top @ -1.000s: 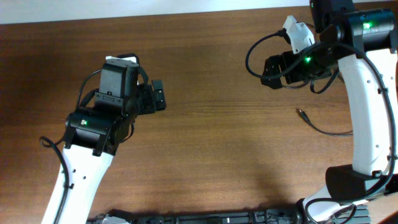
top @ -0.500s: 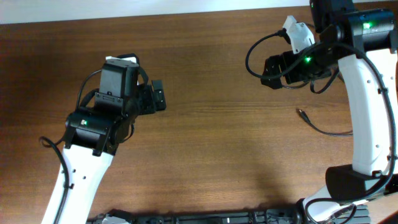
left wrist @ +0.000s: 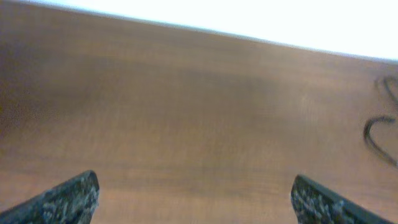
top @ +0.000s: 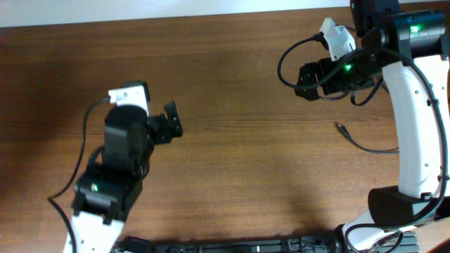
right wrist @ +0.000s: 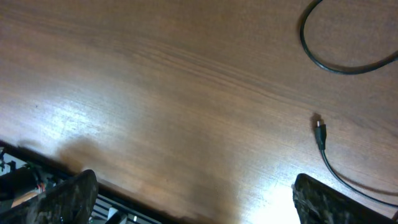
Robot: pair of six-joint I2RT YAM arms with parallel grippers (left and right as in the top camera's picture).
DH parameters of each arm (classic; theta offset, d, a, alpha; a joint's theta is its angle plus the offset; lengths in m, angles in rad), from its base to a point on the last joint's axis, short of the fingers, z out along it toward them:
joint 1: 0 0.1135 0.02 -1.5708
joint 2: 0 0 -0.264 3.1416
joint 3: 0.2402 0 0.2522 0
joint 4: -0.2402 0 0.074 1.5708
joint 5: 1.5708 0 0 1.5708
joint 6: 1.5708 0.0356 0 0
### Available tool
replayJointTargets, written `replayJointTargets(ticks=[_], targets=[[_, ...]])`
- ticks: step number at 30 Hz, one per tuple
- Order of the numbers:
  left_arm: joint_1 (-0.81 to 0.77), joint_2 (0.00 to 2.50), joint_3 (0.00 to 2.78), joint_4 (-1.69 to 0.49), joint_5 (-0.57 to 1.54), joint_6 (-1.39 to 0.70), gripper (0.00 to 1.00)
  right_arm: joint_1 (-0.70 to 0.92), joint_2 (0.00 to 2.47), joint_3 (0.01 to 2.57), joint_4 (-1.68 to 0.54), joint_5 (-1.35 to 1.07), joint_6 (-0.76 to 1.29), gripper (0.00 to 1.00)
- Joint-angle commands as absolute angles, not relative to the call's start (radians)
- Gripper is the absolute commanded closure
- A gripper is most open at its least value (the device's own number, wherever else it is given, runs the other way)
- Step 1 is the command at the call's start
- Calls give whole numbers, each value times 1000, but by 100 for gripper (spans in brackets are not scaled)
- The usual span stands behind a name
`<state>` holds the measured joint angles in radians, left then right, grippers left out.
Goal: Untangle cables
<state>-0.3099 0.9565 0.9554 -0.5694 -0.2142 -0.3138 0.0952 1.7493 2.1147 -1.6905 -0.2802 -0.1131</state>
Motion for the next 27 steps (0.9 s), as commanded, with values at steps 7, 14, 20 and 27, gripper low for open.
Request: replayJointTargets(ticks=[7, 14, 20, 27], targets=[[-304, 597, 493, -125, -224, -240, 1, 100, 1731, 2111, -1690, -291, -123, 1], [-205, 358, 207, 165, -72, -150, 1, 100, 1731, 2111, -1690, -291, -123, 1], [-106, 151, 57, 194, -14, -151, 1, 100, 1731, 2111, -1690, -291, -123, 1], [-58, 3, 9, 125, -14, -155, 1, 100, 1731, 2111, -1690, -291, -123, 1]])
